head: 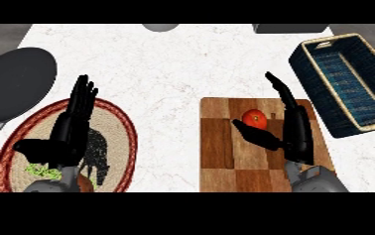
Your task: Pick the tomato from the cutting board and place it in the basket
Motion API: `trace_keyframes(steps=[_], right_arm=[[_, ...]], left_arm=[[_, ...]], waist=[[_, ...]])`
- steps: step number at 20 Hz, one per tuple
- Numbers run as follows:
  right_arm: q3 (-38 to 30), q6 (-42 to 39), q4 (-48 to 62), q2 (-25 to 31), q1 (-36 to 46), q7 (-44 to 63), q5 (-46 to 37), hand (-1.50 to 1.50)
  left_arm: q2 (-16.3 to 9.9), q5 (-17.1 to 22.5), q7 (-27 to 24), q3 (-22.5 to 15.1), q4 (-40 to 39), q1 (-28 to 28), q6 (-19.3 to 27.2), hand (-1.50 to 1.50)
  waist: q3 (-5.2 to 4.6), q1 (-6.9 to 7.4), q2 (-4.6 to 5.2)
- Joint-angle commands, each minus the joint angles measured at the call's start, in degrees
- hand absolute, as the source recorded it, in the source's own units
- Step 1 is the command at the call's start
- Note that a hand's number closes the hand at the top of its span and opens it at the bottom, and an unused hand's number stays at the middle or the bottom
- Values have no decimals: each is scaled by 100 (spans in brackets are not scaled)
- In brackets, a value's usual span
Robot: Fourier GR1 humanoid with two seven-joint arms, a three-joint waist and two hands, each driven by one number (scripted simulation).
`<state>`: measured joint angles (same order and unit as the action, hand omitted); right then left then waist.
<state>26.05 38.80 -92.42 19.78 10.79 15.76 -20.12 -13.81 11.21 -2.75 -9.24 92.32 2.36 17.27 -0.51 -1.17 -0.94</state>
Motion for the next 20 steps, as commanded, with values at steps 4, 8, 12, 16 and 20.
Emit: trace_keyframes(steps=[4, 8, 12, 16, 20], right_arm=[[-146, -911, -76, 1190, 70, 2437, -1432, -150], [120, -2495, -722, 1741, 334, 3583, -1355, -150], [213, -3869, -1836, 1689, 969, 4967, -676, -150], [174, -4709, -2537, 1414, 1593, 6352, -96, -150], [97, -4939, -2630, 1383, 1856, 6925, 70, -150]], left_arm=[[-65, 32, 44, 69, 103, -208, 3, 0], [-89, 45, -3, 48, 73, -215, -95, 0], [-100, 39, 152, 60, 204, -114, -52, 0], [1, -46, 165, -17, 253, -19, 15, 0], [-87, -57, 560, 18, 543, 126, 67, 0]], waist=[[-49, -138, -67], [-40, -108, -48], [-1, 14, -15], [19, 69, 26], [35, 70, 32]])
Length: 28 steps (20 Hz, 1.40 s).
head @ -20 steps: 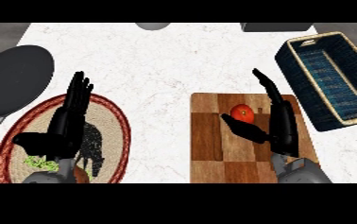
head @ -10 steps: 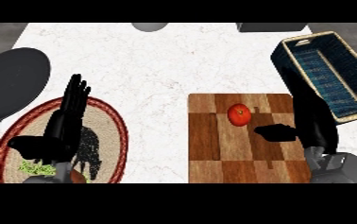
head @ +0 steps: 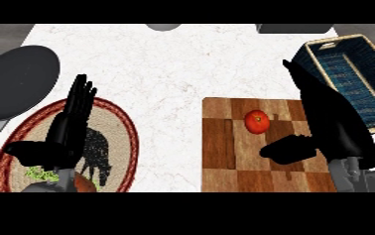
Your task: Pick the tomato from the cutting board and place it in the basket
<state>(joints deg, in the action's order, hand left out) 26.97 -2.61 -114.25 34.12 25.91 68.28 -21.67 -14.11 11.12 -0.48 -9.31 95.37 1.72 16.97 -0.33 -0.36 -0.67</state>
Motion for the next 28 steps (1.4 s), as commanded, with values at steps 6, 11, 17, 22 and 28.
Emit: trace_keyframes(steps=[6, 11, 17, 22, 28], right_arm=[[349, -810, 467, -313, 482, 1689, -119, -150], [208, -697, 652, -513, 268, 1596, -197, -150], [252, -563, 763, -924, -28, 1183, -635, -150], [98, -480, 1146, -1119, -328, 495, -1010, -150], [173, -491, 726, -1228, -951, 469, -1688, -150]], left_arm=[[-13, -39, 11, 51, -117, 136, -89, 0], [144, -133, -84, -80, -65, 50, -69, 0], [40, 1, 355, 129, 164, 173, -155, 0], [291, -256, -32, -31, 78, -43, -94, 0], [445, -416, 34, -44, 53, -15, 37, 0]], waist=[[12, 47, 45], [23, 51, 55], [30, 64, 60], [31, 58, 67], [31, 4, 54]])
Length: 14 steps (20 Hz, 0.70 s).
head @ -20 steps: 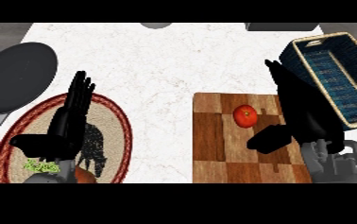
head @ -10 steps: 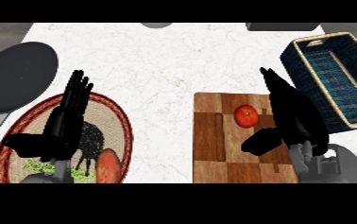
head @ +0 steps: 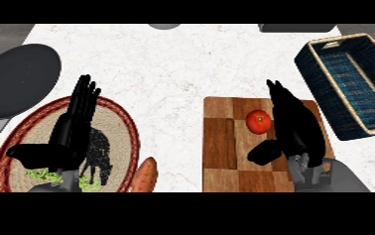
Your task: Pick the tomato from the cutting board and place it in the basket
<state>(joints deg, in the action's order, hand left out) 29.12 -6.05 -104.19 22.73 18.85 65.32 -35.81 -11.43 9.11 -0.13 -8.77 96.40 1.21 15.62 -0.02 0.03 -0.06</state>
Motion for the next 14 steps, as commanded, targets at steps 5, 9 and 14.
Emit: trace_keyframes(steps=[5, 9, 14], right_arm=[[-26, -137, 86, -641, -214, 690, -764, -150], [-448, -105, 894, -774, -55, 76, -790, -150], [-548, -315, 884, -1091, -104, 129, -1073, -150]], left_arm=[[188, -105, -157, 66, -294, 4, -68, 0], [252, -353, -97, -55, -159, 0, 14, 0], [23, 32, 8, 425, -32, -47, -391, 0]], waist=[[-1, -21, -2], [2, 8, 8], [1, 14, 3]])
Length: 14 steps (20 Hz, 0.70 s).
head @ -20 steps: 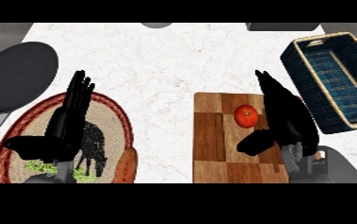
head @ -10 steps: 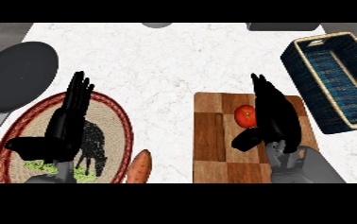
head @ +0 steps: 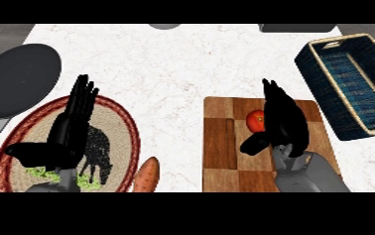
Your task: Pick the tomato from the cutting board and place it in the basket
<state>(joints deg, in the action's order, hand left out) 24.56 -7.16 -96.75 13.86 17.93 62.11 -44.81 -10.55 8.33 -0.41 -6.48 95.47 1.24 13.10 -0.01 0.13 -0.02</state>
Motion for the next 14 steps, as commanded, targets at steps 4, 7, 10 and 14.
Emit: trace_keyframes(steps=[4, 7, 10, 14], right_arm=[[-295, -344, 187, -91, -370, 67, -132, -150], [-375, -320, 751, -632, 154, 135, -352, -150], [-499, -511, 505, -622, -37, 79, -361, -150], [-855, -162, 878, -435, -436, -891, -401, -150]], left_arm=[[102, -76, 50, 53, 132, -51, -75, 0], [125, -157, 42, 94, 32, -47, -158, 0], [143, -60, 109, 315, -395, 302, -270, 0], [218, -177, 34, 378, -236, 219, -297, 0]], waist=[[1, -9, -1], [1, 11, 3], [0, -13, 4], [1, -9, 3]])
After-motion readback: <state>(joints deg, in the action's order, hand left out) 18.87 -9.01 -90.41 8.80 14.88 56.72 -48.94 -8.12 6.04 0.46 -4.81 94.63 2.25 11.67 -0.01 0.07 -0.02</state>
